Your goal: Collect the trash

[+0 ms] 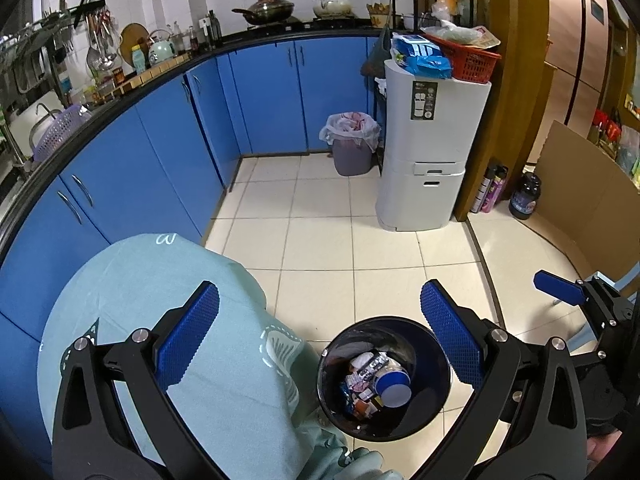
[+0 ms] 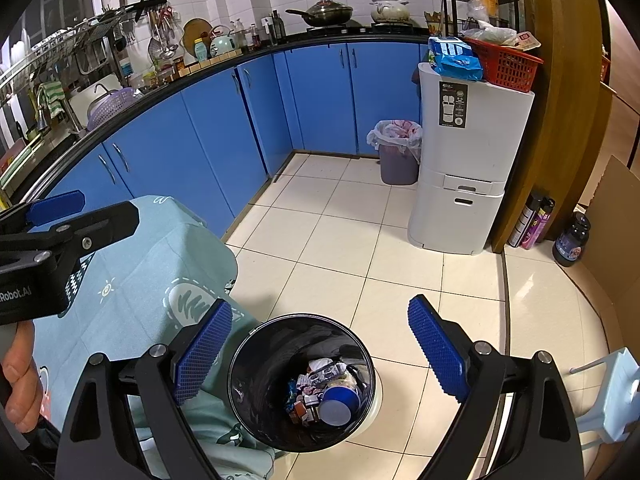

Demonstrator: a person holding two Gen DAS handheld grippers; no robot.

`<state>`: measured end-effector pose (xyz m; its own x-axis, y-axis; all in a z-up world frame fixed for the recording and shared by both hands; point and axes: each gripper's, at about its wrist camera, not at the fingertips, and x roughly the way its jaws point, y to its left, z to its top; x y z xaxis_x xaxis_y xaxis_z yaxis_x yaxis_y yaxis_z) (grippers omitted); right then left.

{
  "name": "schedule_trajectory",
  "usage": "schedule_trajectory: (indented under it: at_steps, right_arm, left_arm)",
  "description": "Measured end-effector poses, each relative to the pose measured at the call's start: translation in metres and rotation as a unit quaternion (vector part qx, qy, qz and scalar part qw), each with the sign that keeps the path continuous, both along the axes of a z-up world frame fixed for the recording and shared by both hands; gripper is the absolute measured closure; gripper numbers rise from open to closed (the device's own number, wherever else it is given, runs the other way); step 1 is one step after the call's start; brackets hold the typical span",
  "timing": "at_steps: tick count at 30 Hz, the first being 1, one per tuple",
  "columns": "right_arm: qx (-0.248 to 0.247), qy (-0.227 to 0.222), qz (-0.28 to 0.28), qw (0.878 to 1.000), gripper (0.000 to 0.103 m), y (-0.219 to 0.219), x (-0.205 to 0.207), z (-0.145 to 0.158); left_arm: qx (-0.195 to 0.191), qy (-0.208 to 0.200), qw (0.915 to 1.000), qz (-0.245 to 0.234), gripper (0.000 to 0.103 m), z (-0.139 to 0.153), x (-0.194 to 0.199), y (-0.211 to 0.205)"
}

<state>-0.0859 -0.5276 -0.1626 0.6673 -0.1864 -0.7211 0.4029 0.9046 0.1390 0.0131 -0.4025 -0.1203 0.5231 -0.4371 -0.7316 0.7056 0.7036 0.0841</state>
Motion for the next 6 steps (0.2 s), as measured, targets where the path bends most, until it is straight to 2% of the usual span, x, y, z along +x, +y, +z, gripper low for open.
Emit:
schedule_trajectory:
  at_steps: [6]
  right_arm:
    - [-0.001,0.000,0.001,1.000,0.016,-0.0010,-0.0009,0.0020]
  left_arm:
    - [0.000,0.002,1.0000,-0.002,0.004,0.0004,0.0005,0.0008]
